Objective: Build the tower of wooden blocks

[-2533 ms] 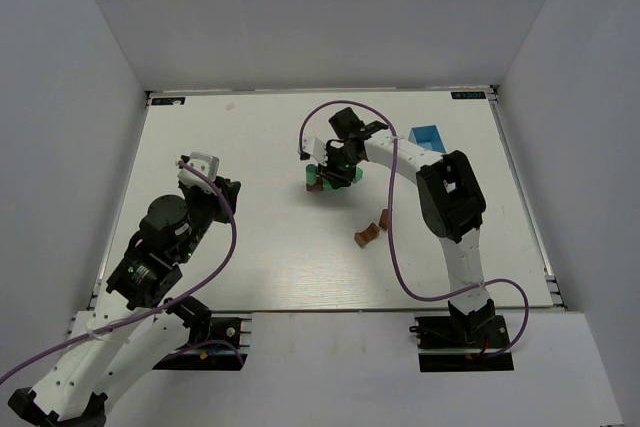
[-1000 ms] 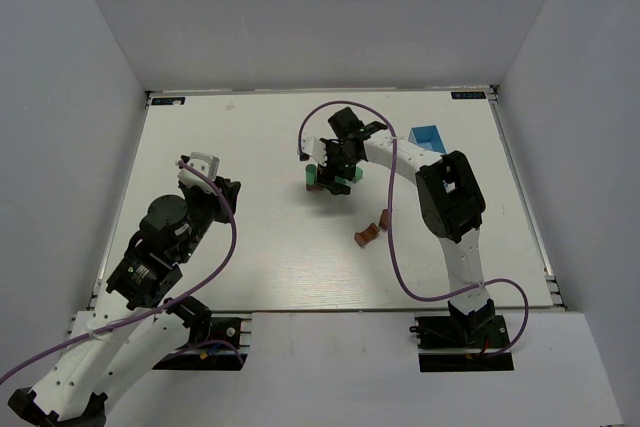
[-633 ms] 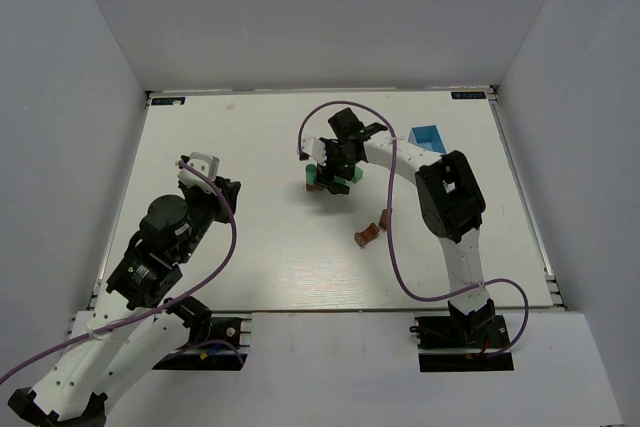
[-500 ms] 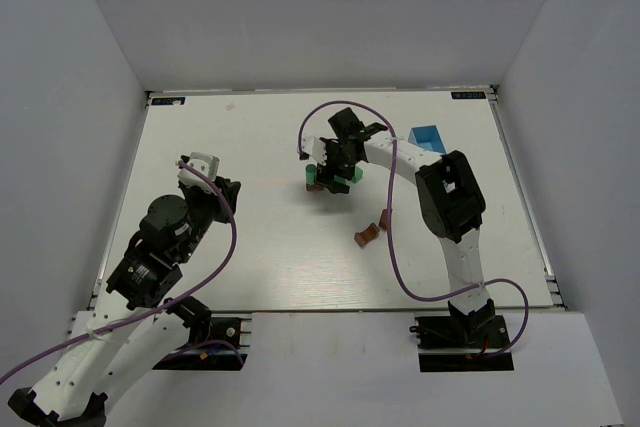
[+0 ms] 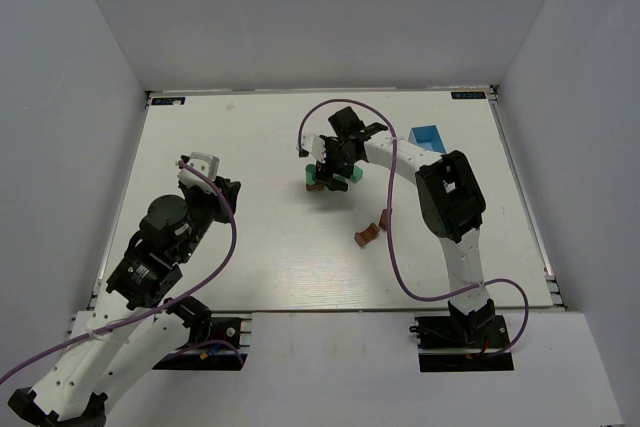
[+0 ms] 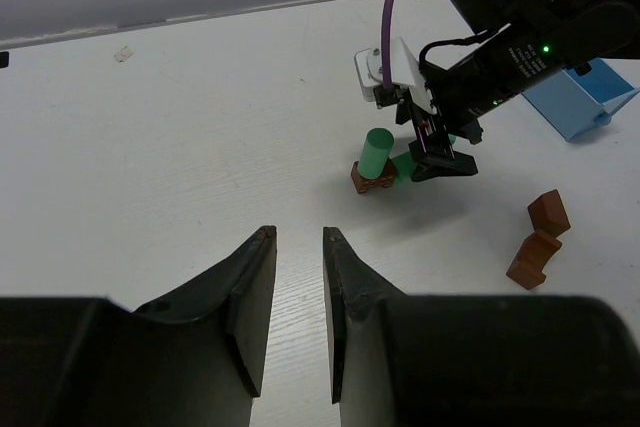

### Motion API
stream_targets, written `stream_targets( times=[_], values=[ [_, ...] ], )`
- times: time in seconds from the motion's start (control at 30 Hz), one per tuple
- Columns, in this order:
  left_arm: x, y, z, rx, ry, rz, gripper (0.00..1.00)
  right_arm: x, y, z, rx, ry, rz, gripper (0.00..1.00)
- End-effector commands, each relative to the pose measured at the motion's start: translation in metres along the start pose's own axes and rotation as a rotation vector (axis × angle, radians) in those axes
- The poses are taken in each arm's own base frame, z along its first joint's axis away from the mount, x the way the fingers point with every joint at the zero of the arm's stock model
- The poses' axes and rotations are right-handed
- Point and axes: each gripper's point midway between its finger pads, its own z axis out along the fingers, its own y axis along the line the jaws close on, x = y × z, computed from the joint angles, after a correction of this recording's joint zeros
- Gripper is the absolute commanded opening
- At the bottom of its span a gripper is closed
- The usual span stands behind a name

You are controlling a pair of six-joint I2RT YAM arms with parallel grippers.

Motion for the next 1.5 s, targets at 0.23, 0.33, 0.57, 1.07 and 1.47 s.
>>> stream_targets(
  times=[0.23, 0.33, 0.57, 1.07, 1.47],
  values=[
    [-0.0031, 0.0021, -0.0002, -0.007, -0.018, 0.004, 0.36, 0.0034, -0.0038, 0.0026, 0.023, -0.003, 0.019, 0.86],
    [-0.0031, 0.0021, -0.0002, -0.007, -0.018, 0.004, 0.36, 0.0038, -0.0043, 0.0031, 0.026, -0.002, 0.023, 0.86],
    [-0.0033, 0.0045, 0.0000, -0.016, -0.018, 0.002, 0.36, 0.0027, -0.0061, 0.0026, 0.043, -0.005, 0.031, 0.86],
    [-0.0033, 0.0045, 0.0000, -0.016, -0.018, 0.002, 0.36, 0.0036, -0.0078, 0.0023, 0.051, -0.006, 0.040, 0.86],
    [-0.0033, 0.0045, 0.0000, -0.016, -0.018, 0.002, 0.36, 0.0062, -0.0111, 0.0014, 0.064, 0.004, 0.047, 0.86]
  ],
)
